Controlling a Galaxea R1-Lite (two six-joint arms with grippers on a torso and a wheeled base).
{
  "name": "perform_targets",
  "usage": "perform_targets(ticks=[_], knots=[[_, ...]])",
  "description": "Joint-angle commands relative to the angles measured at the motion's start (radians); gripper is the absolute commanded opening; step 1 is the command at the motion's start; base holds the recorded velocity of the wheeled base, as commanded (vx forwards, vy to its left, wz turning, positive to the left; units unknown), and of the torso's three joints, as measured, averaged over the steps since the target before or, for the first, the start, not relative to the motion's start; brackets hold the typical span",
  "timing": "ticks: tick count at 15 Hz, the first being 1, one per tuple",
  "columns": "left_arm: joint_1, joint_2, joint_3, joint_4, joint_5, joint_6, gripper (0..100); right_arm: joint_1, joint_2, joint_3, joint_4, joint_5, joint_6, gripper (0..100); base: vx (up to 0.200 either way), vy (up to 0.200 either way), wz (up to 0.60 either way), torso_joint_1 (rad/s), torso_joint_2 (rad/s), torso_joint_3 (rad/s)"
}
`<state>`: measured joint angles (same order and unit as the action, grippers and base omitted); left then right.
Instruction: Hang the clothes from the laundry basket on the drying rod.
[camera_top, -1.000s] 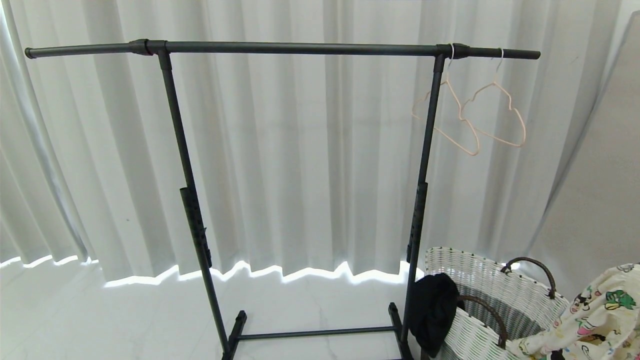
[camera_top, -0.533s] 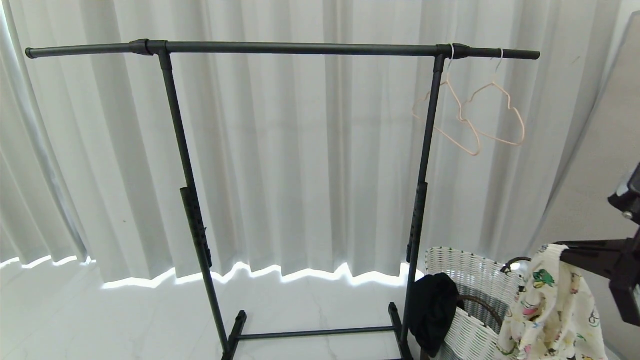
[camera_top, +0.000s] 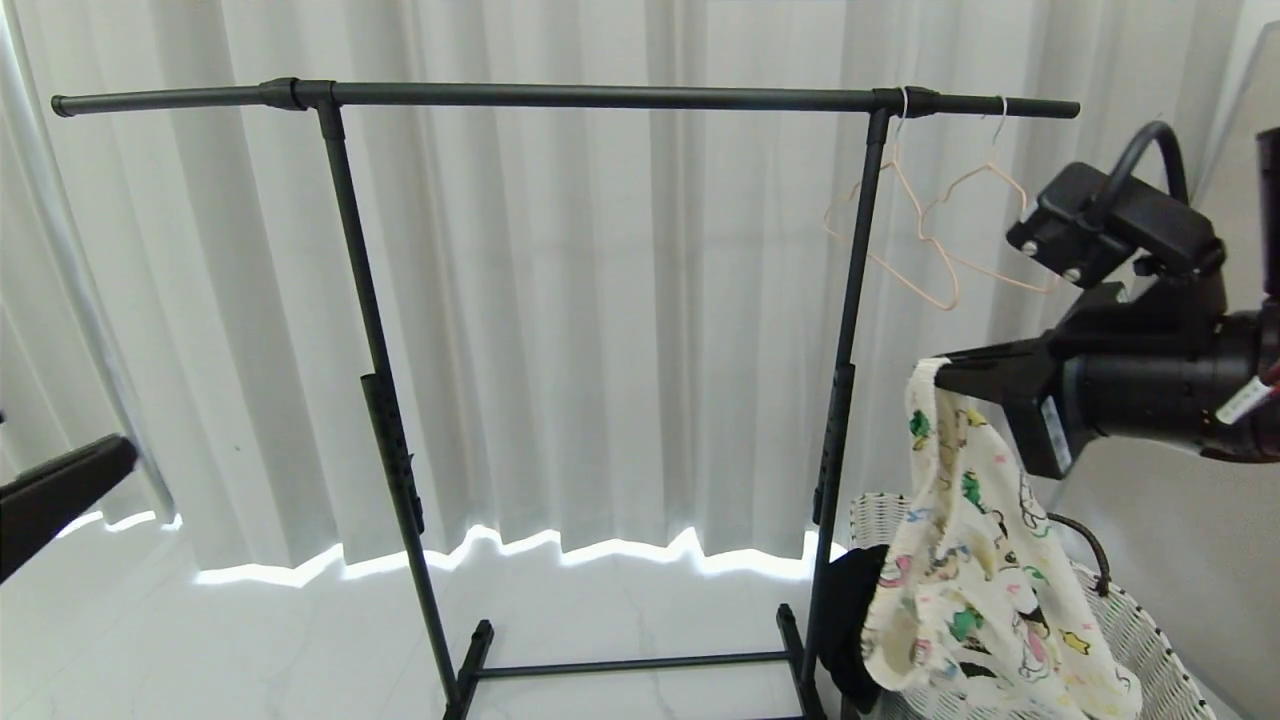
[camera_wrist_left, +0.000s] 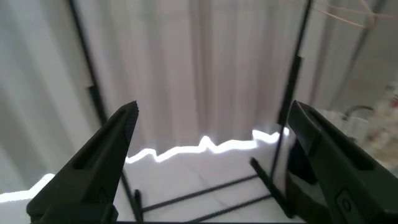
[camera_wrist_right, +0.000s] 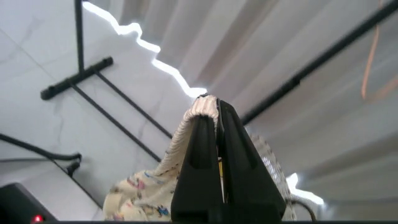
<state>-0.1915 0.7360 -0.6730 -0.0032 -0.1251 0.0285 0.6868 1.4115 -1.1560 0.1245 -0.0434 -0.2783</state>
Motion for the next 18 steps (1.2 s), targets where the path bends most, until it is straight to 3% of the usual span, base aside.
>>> perform_targets(ticks=[1, 3, 5, 7, 8, 11, 15, 16, 18], knots=[[-0.158, 0.223, -0.062, -0.037, 0.001, -0.015, 100, 0.046, 0.133, -0.123, 0.000, -0.001, 0.004, 0, 0.000, 0.000, 0.00, 0.000, 0.00, 0.000], [-0.246, 0.266, -0.065, -0.084, 0.009, -0.076, 100, 0.065, 0.182, -0.188, 0.001, -0.001, 0.004, 0, 0.000, 0.000, 0.00, 0.000, 0.00, 0.000], [-0.352, 0.321, -0.060, -0.101, 0.110, -0.127, 100, 0.091, 0.245, -0.269, 0.003, -0.001, 0.004, 0, 0.000, 0.000, 0.00, 0.000, 0.00, 0.000], [-0.385, 0.336, -0.056, -0.101, 0.130, -0.153, 100, 0.109, 0.271, -0.297, 0.004, -0.003, 0.004, 0, 0.000, 0.000, 0.00, 0.000, 0.00, 0.000], [-0.442, 0.365, -0.053, -0.101, 0.131, -0.237, 100, 0.145, 0.320, -0.340, 0.004, -0.009, 0.004, 0, 0.000, 0.000, 0.00, 0.000, 0.00, 0.000], [-0.490, 0.448, -0.046, -0.101, 0.153, -0.389, 100, 0.198, 0.391, -0.407, 0.004, -0.024, 0.007, 0, 0.000, 0.000, 0.00, 0.000, 0.00, 0.000], [-0.626, 0.510, -0.056, -0.103, 0.197, -0.409, 100, 0.257, 0.478, -0.515, 0.006, -0.046, 0.008, 0, 0.000, 0.000, 0.00, 0.000, 0.00, 0.000], [-0.631, 0.540, -0.059, -0.112, 0.203, -0.409, 100, 0.260, 0.495, -0.533, 0.006, -0.047, 0.007, 0, 0.000, 0.000, 0.00, 0.000, 0.00, 0.000], [-0.631, 0.635, -0.082, -0.170, 0.292, -0.412, 100, 0.263, 0.512, -0.562, 0.007, -0.049, 0.007, 0, 0.000, 0.000, 0.00, 0.000, 0.00, 0.000]])
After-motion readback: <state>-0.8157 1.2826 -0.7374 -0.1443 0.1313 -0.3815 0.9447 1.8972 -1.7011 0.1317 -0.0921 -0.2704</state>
